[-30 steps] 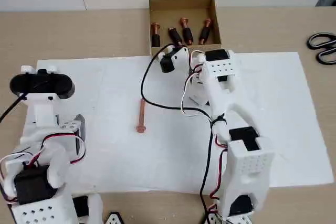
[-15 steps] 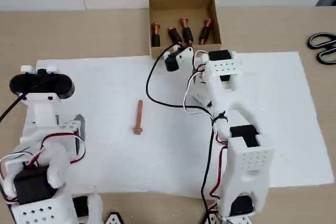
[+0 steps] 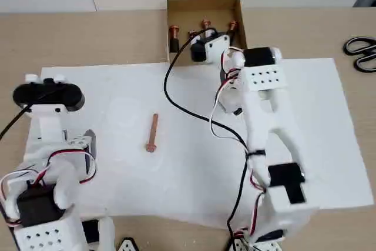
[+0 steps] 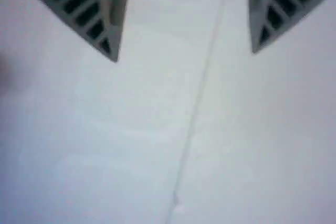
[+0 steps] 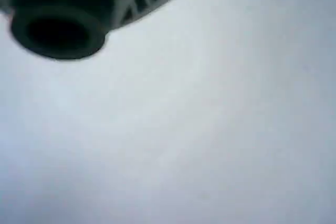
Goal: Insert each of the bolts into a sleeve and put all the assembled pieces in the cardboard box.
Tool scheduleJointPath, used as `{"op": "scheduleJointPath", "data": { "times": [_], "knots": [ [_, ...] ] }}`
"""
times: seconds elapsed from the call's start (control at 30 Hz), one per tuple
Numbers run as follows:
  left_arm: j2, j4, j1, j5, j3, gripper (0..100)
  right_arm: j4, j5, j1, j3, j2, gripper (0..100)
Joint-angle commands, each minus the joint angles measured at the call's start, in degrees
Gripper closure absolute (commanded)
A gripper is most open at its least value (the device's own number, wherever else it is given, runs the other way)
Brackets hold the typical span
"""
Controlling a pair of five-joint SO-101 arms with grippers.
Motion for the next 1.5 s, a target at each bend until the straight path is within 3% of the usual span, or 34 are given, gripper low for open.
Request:
{"op": "scheduleJointPath", "data": {
  "times": [0.0,0.23,0.47,0.67,0.87,1.13,1.47],
  "knots": [
    [-0.62,0.18,0.00,-0.09,-0.31,84,4.26,-5.27,0.22,-0.18,-3.91,98.1],
    [2.20,0.18,0.09,0.00,-1.10,84,5.32,-11.78,3.38,0.09,-3.56,98.1],
    [25.32,0.26,1.14,0.00,-12.18,84,5.41,-11.87,4.53,0.09,-3.91,98.1],
    [42.55,6.51,14.68,0.00,-25.89,84,5.49,-11.96,4.62,0.18,-3.91,98.1],
    [57.41,5.19,26.11,-0.09,-31.87,84,5.76,-11.96,4.79,0.18,-3.91,98.1],
    [73.41,-4.13,26.37,3.16,-34.33,84,6.02,-11.96,4.79,0.18,-3.91,98.0],
    [81.76,-5.80,26.64,5.27,-34.33,86,6.02,-11.96,4.53,0.18,-3.91,98.0]
  ]
}}
